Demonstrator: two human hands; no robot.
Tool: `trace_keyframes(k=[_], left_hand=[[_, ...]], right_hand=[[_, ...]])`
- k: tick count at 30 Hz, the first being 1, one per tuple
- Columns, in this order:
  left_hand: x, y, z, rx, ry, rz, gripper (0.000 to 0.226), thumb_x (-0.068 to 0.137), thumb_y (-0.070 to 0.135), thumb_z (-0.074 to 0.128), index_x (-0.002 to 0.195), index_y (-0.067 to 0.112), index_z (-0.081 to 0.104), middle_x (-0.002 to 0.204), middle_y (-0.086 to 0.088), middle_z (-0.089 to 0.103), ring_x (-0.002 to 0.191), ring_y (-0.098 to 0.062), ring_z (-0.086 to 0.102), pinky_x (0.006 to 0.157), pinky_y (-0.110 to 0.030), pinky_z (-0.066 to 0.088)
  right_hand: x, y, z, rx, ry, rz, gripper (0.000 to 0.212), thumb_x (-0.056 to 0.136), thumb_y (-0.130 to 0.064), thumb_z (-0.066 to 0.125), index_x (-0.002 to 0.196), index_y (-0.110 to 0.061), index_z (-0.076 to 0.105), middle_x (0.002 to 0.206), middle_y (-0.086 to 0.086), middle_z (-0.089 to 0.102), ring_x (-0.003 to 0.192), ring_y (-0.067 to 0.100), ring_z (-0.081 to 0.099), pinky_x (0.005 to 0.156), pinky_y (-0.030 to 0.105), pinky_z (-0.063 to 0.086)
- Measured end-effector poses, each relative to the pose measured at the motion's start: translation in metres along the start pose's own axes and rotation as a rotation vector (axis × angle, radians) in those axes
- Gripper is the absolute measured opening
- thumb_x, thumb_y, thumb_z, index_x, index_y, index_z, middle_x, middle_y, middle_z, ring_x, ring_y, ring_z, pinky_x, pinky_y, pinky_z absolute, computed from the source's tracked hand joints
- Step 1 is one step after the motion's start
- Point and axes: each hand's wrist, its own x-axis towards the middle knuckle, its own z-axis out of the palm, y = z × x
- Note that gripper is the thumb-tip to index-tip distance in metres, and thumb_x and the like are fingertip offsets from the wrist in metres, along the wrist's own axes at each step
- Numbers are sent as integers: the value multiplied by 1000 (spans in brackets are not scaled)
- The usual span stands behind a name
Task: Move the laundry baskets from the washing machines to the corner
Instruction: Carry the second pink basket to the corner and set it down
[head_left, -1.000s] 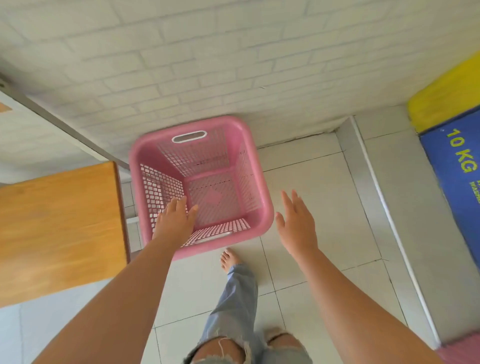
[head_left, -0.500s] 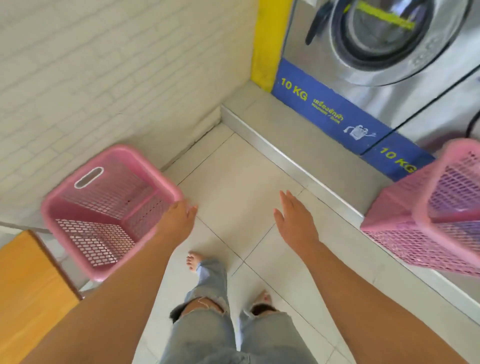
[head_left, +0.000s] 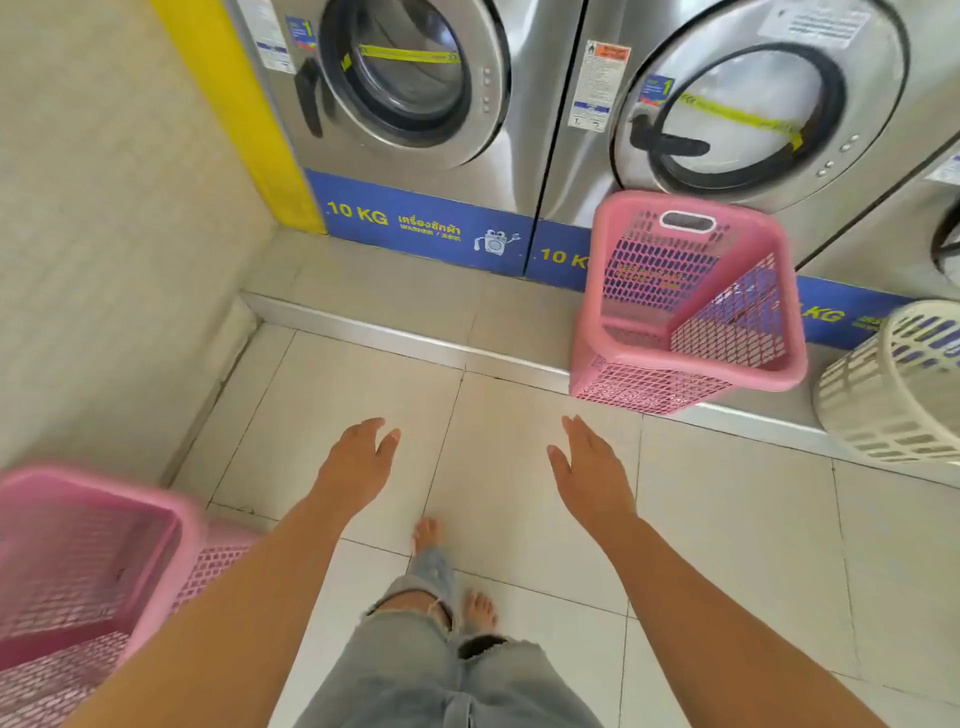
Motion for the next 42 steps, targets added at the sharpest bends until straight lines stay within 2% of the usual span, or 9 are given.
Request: trace_keyframes(k=[10, 16, 23, 27, 31, 35, 37, 39, 42], left_hand=[[108, 142, 31, 63, -121, 136, 51, 101, 42, 36, 147, 20, 39, 151, -8, 39, 133, -28, 44, 109, -38, 33], [171, 240, 45, 101, -150, 267, 50, 102, 36, 40, 146, 14, 40, 147, -10, 45, 133, -27, 44, 104, -35, 34], [219, 317, 76, 131, -182, 259, 48, 102, 34, 40, 143, 9, 40, 142, -16, 47, 130, -32, 45, 103, -38, 37], [241, 349, 101, 84, -158, 201, 49, 102, 32, 41, 146, 9, 38, 144, -18, 45, 132, -33, 44, 104, -38, 35], [259, 377, 127, -31, -99, 66, 48, 100, 29, 42, 145, 12, 41, 144, -16, 47, 131, -32, 46, 106, -37, 37], [276, 397, 157, -66, -77, -25, 48, 98, 33, 44, 144, 19, 42, 136, -15, 53, 119, -35, 56, 99, -48, 46], [286, 403, 171, -61, -63, -13, 46, 98, 28, 45, 143, 18, 44, 132, -17, 55, 116, -36, 58, 96, -50, 48], [298, 405, 184, -24, -72, 32, 46, 97, 21, 44, 144, 18, 45, 133, -19, 54, 123, -37, 53, 100, -49, 45], [315, 405, 199, 42, -106, 4, 51, 99, 29, 45, 149, 32, 36, 148, -20, 40, 132, -35, 45, 108, -46, 39]], right_hand=[[70, 81, -65, 136, 185, 261, 52, 100, -32, 43, 147, -13, 35, 153, 4, 39, 138, 27, 38, 112, 42, 33], [122, 113, -103, 215, 296, 402, 50, 99, -30, 45, 146, -13, 35, 150, 7, 42, 137, 29, 39, 111, 46, 35], [165, 169, -140, 283, 366, 512, 43, 98, -27, 48, 137, -11, 43, 135, 12, 55, 123, 35, 52, 97, 47, 45], [201, 216, -165, 305, 351, 523, 36, 95, -25, 50, 129, -14, 47, 114, 6, 57, 107, 32, 58, 83, 39, 46], [247, 272, -196, 220, 283, 472, 44, 95, -23, 51, 136, -9, 46, 136, 15, 53, 123, 37, 49, 99, 47, 41], [293, 320, -216, 176, 237, 445, 46, 95, -23, 51, 137, -6, 43, 137, 17, 51, 124, 39, 46, 102, 46, 36], [312, 338, -220, 179, 230, 426, 49, 94, -22, 52, 139, -8, 40, 138, 16, 49, 123, 40, 46, 102, 47, 37], [331, 355, -217, 155, 192, 381, 52, 93, -21, 51, 142, -11, 37, 140, 18, 46, 124, 41, 46, 103, 49, 37], [356, 376, -210, 121, 116, 379, 61, 94, -24, 49, 150, -26, 26, 154, 16, 30, 137, 40, 34, 108, 49, 34]])
